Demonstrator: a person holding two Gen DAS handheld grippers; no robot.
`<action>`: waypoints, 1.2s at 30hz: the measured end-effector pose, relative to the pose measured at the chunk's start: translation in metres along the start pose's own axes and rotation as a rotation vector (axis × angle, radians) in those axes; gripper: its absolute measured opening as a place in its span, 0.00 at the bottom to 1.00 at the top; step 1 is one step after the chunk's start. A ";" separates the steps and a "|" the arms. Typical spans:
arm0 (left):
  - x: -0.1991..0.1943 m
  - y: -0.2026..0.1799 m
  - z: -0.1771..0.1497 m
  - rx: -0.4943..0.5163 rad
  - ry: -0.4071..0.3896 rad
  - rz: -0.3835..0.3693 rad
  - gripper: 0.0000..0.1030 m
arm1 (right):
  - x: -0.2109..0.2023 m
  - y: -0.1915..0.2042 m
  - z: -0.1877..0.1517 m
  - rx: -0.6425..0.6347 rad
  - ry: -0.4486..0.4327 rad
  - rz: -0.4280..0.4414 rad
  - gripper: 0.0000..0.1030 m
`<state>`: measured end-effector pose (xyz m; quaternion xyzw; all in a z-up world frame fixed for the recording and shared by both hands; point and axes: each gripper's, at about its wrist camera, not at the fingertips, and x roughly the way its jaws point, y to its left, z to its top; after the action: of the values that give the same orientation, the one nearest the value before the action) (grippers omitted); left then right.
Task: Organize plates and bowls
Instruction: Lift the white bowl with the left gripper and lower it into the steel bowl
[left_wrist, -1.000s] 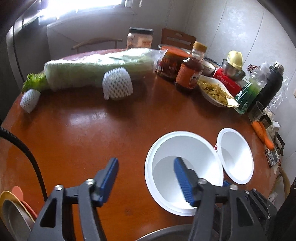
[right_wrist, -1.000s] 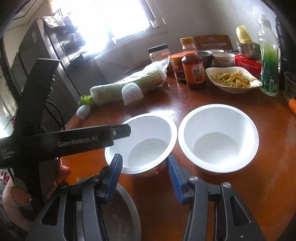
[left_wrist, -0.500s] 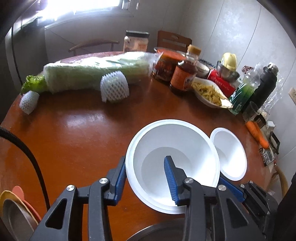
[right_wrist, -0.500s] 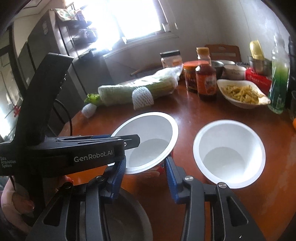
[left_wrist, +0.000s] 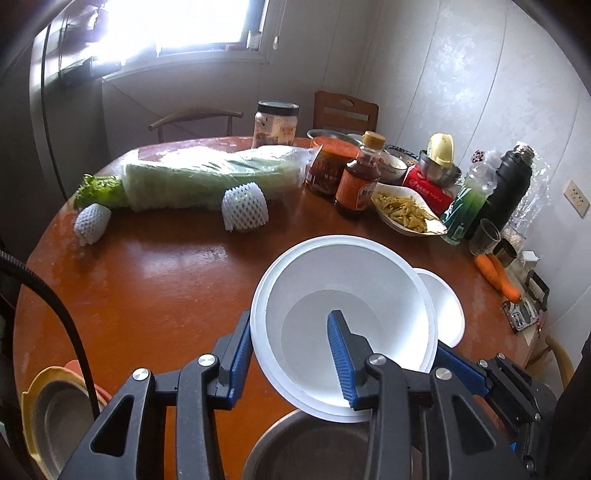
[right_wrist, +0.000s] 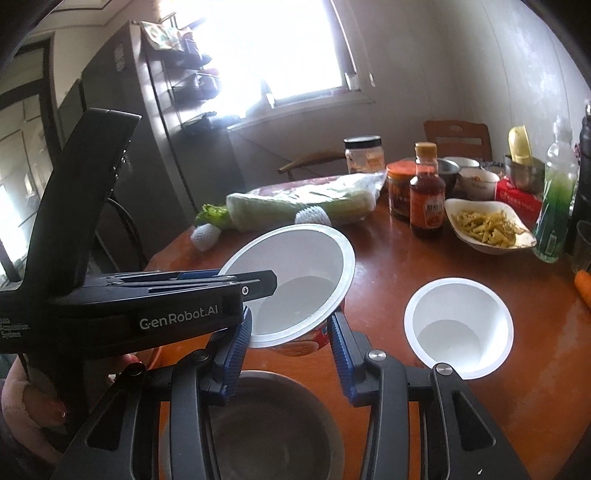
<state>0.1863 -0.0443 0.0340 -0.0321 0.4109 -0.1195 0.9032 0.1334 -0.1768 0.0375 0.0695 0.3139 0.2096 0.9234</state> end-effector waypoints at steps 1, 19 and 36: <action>-0.004 0.000 -0.001 -0.002 -0.005 0.000 0.39 | -0.003 0.002 0.000 -0.004 -0.003 0.000 0.43; -0.054 -0.012 -0.040 0.024 -0.023 0.008 0.39 | -0.058 0.029 -0.023 -0.037 -0.011 0.031 0.43; -0.061 -0.015 -0.075 0.025 0.019 0.020 0.39 | -0.075 0.038 -0.053 -0.069 0.044 0.056 0.43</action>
<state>0.0889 -0.0416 0.0318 -0.0157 0.4181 -0.1158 0.9009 0.0341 -0.1750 0.0463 0.0419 0.3247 0.2473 0.9119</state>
